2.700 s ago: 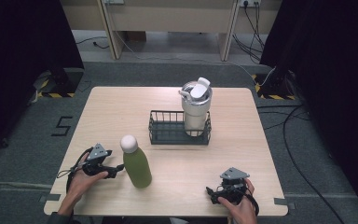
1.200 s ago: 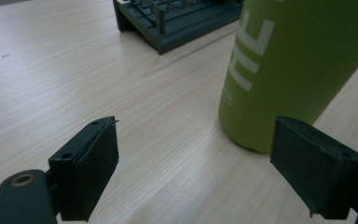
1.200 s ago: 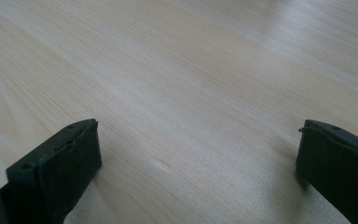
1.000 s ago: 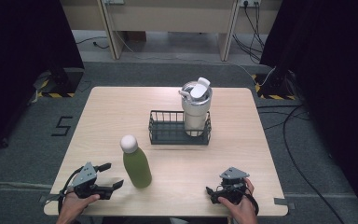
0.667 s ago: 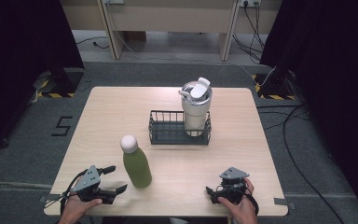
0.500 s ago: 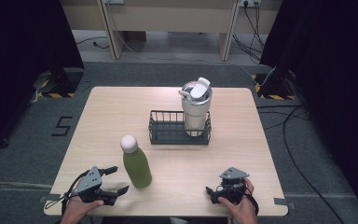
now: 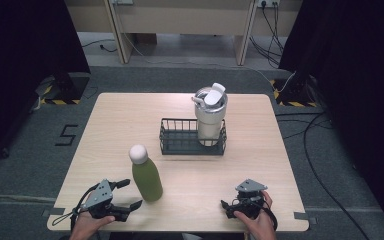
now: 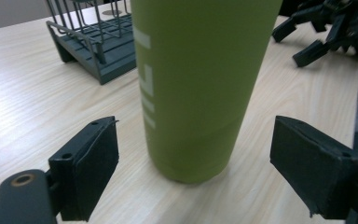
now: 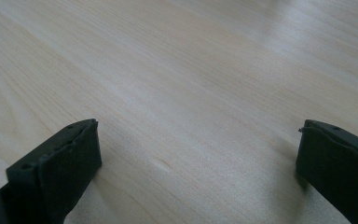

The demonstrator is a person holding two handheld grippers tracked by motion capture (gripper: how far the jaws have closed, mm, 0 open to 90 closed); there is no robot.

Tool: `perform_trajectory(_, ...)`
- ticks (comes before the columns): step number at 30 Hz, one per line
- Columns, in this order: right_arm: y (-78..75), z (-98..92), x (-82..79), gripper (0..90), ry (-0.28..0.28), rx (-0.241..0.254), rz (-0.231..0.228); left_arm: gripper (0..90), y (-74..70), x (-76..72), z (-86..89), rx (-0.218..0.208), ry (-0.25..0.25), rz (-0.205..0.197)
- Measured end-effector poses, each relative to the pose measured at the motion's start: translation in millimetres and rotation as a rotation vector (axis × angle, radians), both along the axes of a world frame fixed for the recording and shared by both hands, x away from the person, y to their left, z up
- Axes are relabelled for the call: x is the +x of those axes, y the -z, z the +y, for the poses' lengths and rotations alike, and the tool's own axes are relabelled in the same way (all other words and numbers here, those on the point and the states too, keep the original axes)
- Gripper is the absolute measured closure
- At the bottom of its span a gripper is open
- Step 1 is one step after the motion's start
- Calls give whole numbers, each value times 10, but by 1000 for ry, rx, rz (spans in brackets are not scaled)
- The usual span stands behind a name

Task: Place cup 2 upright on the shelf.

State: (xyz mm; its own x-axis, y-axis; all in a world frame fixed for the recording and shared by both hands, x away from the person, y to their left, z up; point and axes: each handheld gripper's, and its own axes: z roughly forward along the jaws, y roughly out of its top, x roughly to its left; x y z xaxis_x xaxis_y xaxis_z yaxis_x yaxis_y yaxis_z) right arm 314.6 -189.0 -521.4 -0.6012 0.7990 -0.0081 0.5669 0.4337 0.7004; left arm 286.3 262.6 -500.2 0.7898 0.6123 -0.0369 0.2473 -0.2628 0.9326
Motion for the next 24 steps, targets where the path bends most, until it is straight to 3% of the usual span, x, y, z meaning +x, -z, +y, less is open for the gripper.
perform_trajectory(6, 1, 2, 2, 4, 1, 0, 0, 150, -2, 21, -34, -29, -7, -1)
perform_trajectory(24, 1, 2, 3, 4, 0, 0, -1, 150, 25, 59, -217, -40, -14, -15)
